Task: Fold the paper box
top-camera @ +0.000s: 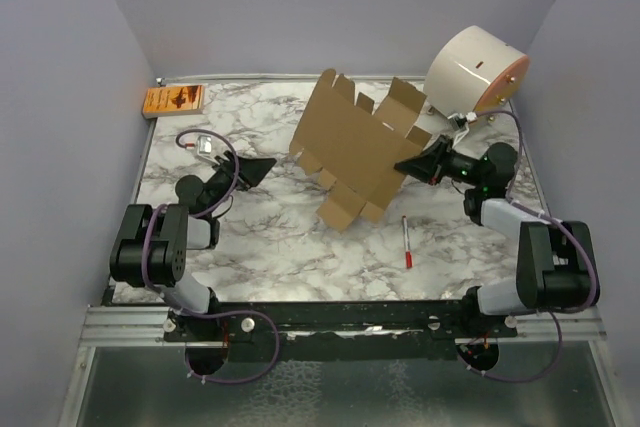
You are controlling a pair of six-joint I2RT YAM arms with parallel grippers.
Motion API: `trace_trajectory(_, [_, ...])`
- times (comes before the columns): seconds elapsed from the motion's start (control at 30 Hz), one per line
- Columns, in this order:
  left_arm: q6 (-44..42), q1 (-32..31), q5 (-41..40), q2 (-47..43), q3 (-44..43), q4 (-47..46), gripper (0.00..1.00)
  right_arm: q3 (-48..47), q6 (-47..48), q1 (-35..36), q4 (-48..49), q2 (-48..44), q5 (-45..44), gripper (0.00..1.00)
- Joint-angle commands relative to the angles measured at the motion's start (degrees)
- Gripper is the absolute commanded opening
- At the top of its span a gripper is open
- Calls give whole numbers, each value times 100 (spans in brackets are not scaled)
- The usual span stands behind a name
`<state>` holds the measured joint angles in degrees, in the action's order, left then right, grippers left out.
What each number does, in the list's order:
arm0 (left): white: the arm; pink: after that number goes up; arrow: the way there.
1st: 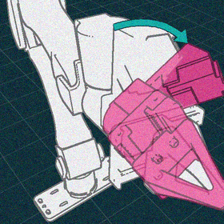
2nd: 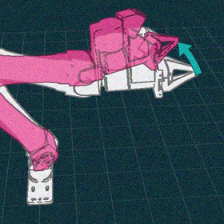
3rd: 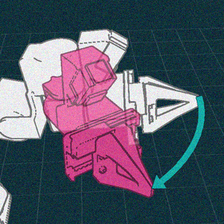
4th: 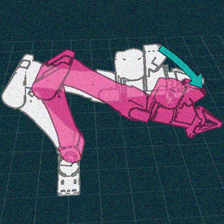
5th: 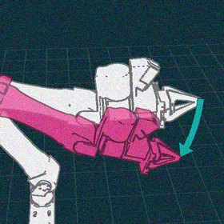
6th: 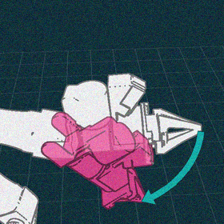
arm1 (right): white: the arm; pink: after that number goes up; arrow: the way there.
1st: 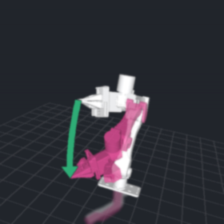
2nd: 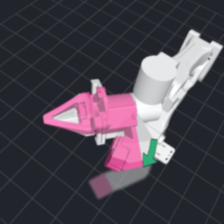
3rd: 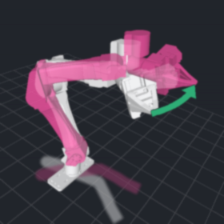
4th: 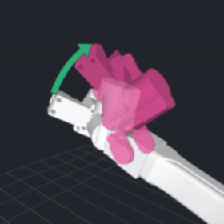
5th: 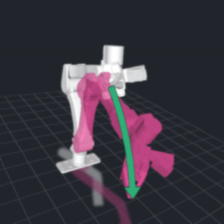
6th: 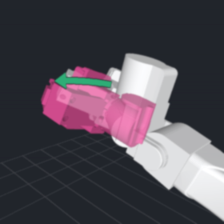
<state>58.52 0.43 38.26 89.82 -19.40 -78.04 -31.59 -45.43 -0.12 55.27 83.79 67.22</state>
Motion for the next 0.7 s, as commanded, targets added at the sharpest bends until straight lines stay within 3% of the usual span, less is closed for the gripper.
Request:
trace_trajectory(0.0, [582,53,76,193,7,-1294,88,-370,-158,-41,339,-661,373,1])
trace_trajectory(0.33, [1309,48,208,476,-277,-2425,92,-723,-1631,-41,1389,-722,643,1])
trace_trajectory(0.67, [1394,68,580,-358,-145,-2418,91,-816,-1727,-41,1421,-794,629,1])
